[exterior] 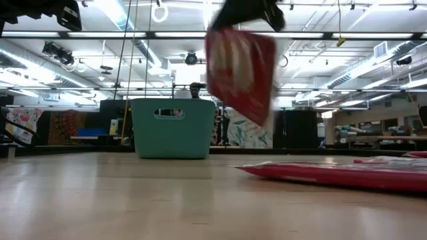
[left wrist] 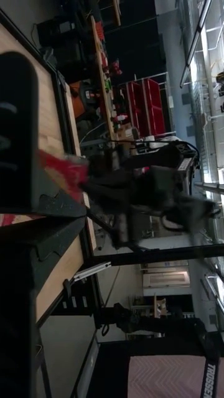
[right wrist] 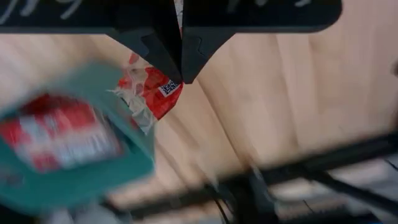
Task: Sort popcorn bags into baskets
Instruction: Put the red popcorn bag into the green bin
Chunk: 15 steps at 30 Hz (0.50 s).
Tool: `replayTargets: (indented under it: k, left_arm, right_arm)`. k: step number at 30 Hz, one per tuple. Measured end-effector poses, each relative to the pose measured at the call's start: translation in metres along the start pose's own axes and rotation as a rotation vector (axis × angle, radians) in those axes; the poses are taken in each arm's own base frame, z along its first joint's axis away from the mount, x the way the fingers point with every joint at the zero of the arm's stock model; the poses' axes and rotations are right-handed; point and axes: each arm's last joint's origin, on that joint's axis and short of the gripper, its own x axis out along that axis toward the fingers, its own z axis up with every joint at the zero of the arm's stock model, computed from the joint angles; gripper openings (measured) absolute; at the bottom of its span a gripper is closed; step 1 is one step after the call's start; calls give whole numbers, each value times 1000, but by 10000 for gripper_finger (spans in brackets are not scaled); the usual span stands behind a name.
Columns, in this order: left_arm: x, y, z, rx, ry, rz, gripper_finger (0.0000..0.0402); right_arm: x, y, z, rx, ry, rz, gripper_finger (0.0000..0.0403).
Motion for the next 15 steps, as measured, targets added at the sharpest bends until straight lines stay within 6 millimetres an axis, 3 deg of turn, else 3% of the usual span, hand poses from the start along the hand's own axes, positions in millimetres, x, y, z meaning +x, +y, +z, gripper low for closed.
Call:
replayTargets:
  k: [7, 15]
  left_arm:
    - [0, 0, 0, 0, 0, 0, 13]
    - [0, 0, 0, 0, 0, 0, 13]
  right_arm:
    - [0, 2, 32, -70, -218, 121, 4]
    - [16, -22, 58, -62, -309, 205, 4]
